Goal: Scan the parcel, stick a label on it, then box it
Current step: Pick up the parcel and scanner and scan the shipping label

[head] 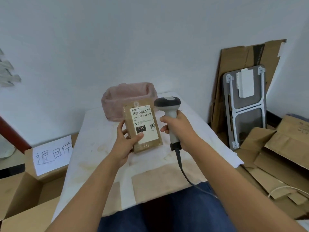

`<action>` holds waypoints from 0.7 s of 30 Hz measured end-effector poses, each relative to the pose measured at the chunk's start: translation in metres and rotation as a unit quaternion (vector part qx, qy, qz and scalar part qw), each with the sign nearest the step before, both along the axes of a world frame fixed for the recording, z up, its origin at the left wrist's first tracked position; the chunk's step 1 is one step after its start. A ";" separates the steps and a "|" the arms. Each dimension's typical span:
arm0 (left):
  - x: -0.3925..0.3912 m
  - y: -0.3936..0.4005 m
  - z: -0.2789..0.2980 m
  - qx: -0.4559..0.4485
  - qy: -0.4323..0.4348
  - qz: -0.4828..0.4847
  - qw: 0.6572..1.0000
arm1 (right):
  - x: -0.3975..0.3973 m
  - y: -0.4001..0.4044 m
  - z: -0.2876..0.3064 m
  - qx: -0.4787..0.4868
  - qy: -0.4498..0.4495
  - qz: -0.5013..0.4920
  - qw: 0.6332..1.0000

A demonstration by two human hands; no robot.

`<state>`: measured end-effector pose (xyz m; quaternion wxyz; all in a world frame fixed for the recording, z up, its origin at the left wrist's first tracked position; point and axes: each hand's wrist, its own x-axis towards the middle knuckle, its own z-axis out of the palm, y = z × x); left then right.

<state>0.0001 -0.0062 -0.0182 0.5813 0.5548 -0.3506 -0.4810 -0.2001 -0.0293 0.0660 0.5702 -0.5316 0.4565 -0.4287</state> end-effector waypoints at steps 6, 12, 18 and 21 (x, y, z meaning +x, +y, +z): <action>-0.004 -0.017 -0.009 -0.019 0.007 -0.004 1.000 | 0.000 0.001 -0.005 0.001 0.011 -0.004 1.000; -0.003 -0.023 -0.020 -0.035 0.009 -0.007 0.999 | 0.010 0.020 -0.030 -0.027 0.071 -0.023 0.997; -0.003 -0.018 -0.024 -0.044 -0.040 -0.022 0.998 | 0.020 0.040 -0.040 -0.056 0.070 -0.040 0.995; -0.005 -0.016 -0.025 -0.051 -0.067 -0.023 0.996 | 0.021 0.051 -0.041 -0.070 0.059 -0.039 0.995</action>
